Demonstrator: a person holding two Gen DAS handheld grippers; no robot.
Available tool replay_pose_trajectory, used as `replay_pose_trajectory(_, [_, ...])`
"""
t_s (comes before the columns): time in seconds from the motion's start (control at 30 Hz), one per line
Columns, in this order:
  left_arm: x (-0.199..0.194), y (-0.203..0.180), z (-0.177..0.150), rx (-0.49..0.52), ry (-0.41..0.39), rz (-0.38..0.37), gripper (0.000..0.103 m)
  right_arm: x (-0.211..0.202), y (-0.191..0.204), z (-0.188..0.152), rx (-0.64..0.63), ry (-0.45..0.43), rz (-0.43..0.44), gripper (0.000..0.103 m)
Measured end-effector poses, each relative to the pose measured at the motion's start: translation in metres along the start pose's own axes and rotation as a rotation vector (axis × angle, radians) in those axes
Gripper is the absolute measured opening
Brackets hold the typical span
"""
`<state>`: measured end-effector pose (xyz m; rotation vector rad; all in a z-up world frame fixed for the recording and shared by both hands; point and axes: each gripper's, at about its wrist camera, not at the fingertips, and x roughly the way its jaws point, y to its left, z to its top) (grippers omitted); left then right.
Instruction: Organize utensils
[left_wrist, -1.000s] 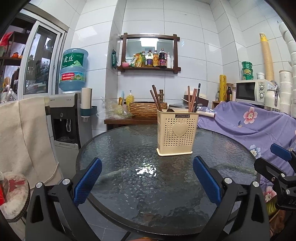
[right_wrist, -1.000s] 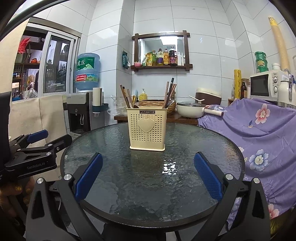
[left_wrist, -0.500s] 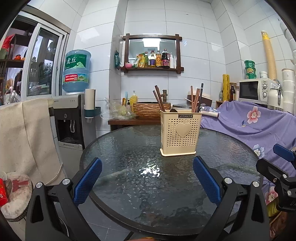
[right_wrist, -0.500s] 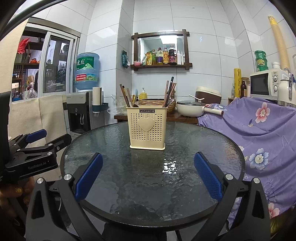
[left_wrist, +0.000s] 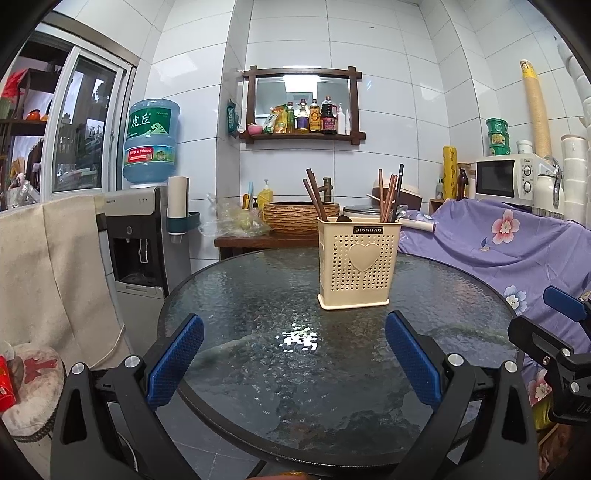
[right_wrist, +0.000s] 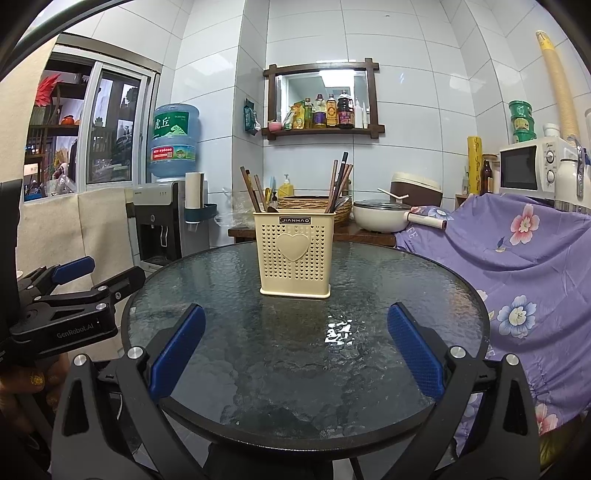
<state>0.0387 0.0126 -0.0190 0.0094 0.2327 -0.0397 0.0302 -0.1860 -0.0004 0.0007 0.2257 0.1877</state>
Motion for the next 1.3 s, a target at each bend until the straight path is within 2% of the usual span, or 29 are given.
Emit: replay_pose_trajectory(1.3, [0.0007,0.0054,0.0007,-0.002,0.027,-0.010,0.097,0.0023,0.0003,-0.0054,0.007,0.009,-0.004,0.097])
